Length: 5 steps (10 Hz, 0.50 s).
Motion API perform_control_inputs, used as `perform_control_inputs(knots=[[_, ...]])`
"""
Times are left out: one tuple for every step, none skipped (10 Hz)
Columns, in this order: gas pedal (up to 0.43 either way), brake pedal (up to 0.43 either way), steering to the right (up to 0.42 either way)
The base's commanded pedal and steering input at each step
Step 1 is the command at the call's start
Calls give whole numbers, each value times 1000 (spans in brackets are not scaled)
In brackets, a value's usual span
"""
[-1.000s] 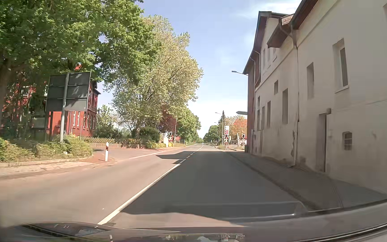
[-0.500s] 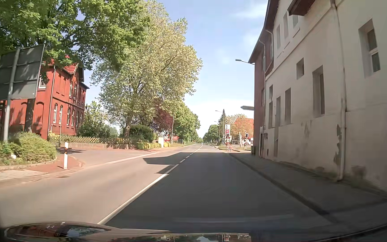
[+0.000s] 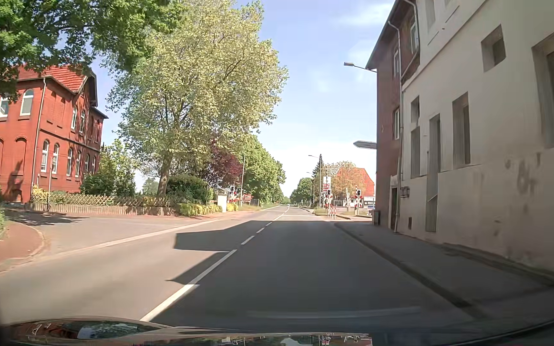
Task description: Follow the waypoints while adhering to traffic rules and regulations
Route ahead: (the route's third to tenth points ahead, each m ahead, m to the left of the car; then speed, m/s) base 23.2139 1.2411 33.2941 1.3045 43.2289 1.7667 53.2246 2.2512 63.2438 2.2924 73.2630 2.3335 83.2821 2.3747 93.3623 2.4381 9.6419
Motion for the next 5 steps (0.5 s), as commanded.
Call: perform_control_inputs(knots=[[98, 0, 2], [110, 0, 2], [110, 0, 2], [110, 0, 2], [110, 0, 2]])
